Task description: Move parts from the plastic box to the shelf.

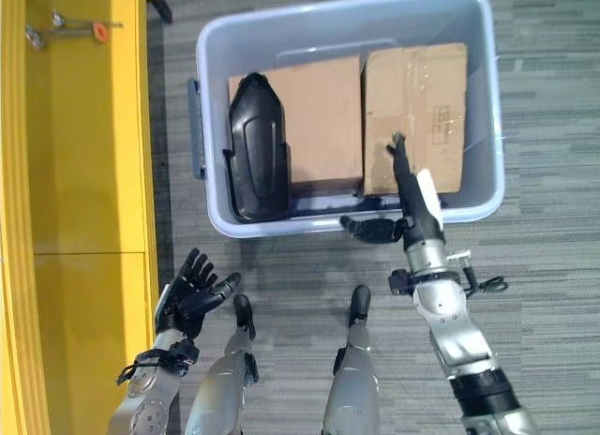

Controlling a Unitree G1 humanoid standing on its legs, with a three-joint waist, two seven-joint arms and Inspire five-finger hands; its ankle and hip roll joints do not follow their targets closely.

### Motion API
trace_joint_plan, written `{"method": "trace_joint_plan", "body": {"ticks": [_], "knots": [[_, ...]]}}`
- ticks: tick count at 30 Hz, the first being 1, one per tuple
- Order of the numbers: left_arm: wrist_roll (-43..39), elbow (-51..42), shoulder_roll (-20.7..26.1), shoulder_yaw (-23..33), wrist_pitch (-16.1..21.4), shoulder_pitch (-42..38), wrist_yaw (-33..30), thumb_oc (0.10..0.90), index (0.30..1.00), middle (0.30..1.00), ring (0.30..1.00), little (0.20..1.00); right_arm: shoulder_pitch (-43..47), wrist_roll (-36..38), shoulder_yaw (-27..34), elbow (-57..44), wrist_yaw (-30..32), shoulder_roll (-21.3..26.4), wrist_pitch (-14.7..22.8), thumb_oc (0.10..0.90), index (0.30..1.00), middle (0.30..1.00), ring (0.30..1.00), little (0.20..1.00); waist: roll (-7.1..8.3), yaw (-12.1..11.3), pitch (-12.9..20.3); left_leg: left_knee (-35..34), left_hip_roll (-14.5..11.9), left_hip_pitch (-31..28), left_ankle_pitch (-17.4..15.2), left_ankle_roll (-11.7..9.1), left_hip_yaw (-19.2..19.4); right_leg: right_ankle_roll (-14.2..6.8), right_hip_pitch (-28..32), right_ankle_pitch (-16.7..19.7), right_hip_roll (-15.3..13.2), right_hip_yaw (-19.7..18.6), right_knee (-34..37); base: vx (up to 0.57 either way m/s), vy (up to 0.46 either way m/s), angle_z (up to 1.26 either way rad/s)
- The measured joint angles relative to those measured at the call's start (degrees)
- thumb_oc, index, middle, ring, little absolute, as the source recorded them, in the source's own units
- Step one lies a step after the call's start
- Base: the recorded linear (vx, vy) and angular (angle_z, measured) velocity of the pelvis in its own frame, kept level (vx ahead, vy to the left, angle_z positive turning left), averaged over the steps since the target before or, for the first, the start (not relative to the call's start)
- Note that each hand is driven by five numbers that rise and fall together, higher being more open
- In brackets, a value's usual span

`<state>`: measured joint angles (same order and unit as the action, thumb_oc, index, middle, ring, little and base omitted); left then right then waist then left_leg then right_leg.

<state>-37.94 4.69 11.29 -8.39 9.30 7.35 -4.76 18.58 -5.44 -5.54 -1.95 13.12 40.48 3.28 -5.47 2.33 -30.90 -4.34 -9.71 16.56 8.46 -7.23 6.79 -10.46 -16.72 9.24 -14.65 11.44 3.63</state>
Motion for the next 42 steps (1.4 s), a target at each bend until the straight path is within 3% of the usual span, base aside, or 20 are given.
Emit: {"method": "trace_joint_plan", "body": {"ticks": [3, 5, 7, 10, 13, 15, 16, 18, 23, 30, 42], "knots": [[-0.01, -0.18, 1.30, -0.61, 0.44, -0.59, 0.06, 0.900, 1.000, 1.000, 1.000, 1.000, 3.11, -5.35, -0.11, 0.00, 1.52, 2.87, 0.40, 0.900, 1.000, 1.000, 1.000, 1.000, 0.23, -1.16, -0.13, 0.00, 0.22, 0.21, 0.00, 0.01, 0.12, -0.29, -0.38, -0.31, -0.22, 0.26, -0.72, 0.01, 0.027, 0.05], [-0.07, -0.94, 1.46, -1.43, 2.14, -0.74, -0.03, 0.900, 1.000, 1.000, 1.000, 1.000, 7.58, -13.65, -3.61, 0.33, 2.15, 13.81, 0.73, 0.900, 1.000, 1.000, 1.000, 1.000, 0.38, -1.56, -0.17, 0.01, 0.86, 1.32, -0.07, 0.12, -0.07, -0.58, -1.25, -0.55, -0.87, 0.44, -0.87, 0.02, 0.035, 0.08], [-0.07, -1.24, 1.49, -1.85, 2.27, -1.24, -0.02, 0.900, 1.000, 1.000, 1.000, 1.000, 10.56, -18.72, -5.33, 0.64, 2.36, 18.64, 0.72, 0.900, 1.000, 1.000, 1.000, 1.000, 0.71, -1.83, -0.14, 0.08, 0.84, 2.83, 0.04, 0.27, -0.18, -0.57, -3.00, -0.54, -0.86, 0.42, -1.32, 0.02, 0.032, 0.02], [-0.07, -1.44, 1.59, -2.36, 2.28, -1.75, -0.03, 0.900, 1.000, 1.000, 1.000, 1.000, 16.58, -28.67, -13.05, 2.24, 2.40, 26.76, 1.18, 0.900, 1.000, 1.000, 1.000, 1.000, 1.06, -2.42, -0.27, 0.08, 0.88, 3.82, 0.07, 0.31, -0.19, -0.57, -4.32, -0.54, -0.91, 0.29, -1.91, 0.00, 0.008, -0.01], [-0.07, -1.91, 2.29, -2.28, 2.37, -1.95, -1.17, 0.900, 1.000, 1.000, 1.000, 1.000, 22.22, -33.77, -19.41, 2.90, 2.37, 29.36, 1.75, 0.900, 1.000, 1.000, 1.000, 1.000, 1.46, -2.50, -0.32, 0.10, 0.96, 5.01, 0.22, 0.52, -0.64, -0.57, -5.46, -0.54, -1.02, 0.46, -2.34, 0.00, 0.027, 0.06], [-0.06, -3.03, 3.41, -2.58, 2.41, -2.21, -1.30, 0.900, 1.000, 1.000, 1.000, 1.000, 31.41, -40.98, -31.81, 3.98, 2.07, 36.27, 2.42, 0.900, 1.000, 1.000, 1.000, 1.000, 1.59, -2.67, -0.34, 0.25, 1.16, 6.73, 0.55, 0.92, -1.01, -0.57, -7.05, -0.54, -1.29, 0.86, -3.01, -0.02, 0.012, 0.10], [-0.05, -3.28, 3.57, -2.57, 2.48, -2.29, -1.29, 0.900, 1.000, 1.000, 1.000, 1.000, 32.12, -43.48, -33.20, 4.53, 1.27, 37.15, 3.20, 0.900, 1.000, 1.000, 1.000, 1.000, 1.86, -2.94, -0.29, 0.43, 1.16, 7.15, 0.62, 0.94, -1.12, -0.54, -7.49, -0.56, -1.32, 0.90, -3.32, 0.01, 0.004, 0.08], [-0.07, -3.08, 3.60, -2.31, 2.52, -2.32, -1.66, 0.900, 1.000, 1.000, 1.000, 1.000, 32.35, -45.41, -34.14, 5.23, 0.99, 36.38, 2.92, 0.900, 1.000, 1.000, 1.000, 1.000, 2.39, -3.10, -0.23, 0.84, 1.23, 7.89, 0.61, 0.95, -1.41, -0.19, -8.30, -0.85, -1.59, 1.46, -4.42, 0.00, 0.001, 0.08], [-0.07, -2.96, 3.64, -2.55, 2.69, -2.74, -2.18, 0.900, 1.000, 1.000, 1.000, 1.000, 42.07, -53.15, -48.58, 11.41, -0.40, 36.37, 2.92, 0.900, 1.000, 1.000, 1.000, 1.000, 2.56, -3.39, -0.21, 1.05, 1.90, 9.51, 1.07, 1.54, -2.44, -0.27, -9.39, -0.96, -2.25, 2.20, -5.11, -0.01, -0.003, 0.09], [-0.12, -2.73, 3.59, -2.93, 3.83, -4.23, -2.52, 0.900, 1.000, 1.000, 1.000, 1.000, 51.66, -55.42, -59.52, 15.40, -1.46, 34.26, 3.47, 0.900, 1.000, 1.000, 1.000, 1.000, 2.62, -3.93, -0.17, 2.07, 2.40, 14.34, 2.15, 2.47, -3.14, -0.20, -15.59, -2.31, -3.26, 1.97, -9.84, -0.02, 0.008, 0.06], [-0.23, -2.44, 3.45, -3.51, 3.86, -5.40, -3.82, 0.900, 1.000, 1.000, 1.000, 1.000, 58.37, -59.79, -62.34, 13.83, -1.59, 32.96, 2.49, 0.900, 1.000, 1.000, 1.000, 1.000, 2.74, -2.96, -0.13, 2.11, 2.31, 17.33, 3.73, 2.52, -4.24, 0.03, -18.97, -2.49, -3.31, 2.12, -12.11, 0.00, 0.003, 0.02]]}}
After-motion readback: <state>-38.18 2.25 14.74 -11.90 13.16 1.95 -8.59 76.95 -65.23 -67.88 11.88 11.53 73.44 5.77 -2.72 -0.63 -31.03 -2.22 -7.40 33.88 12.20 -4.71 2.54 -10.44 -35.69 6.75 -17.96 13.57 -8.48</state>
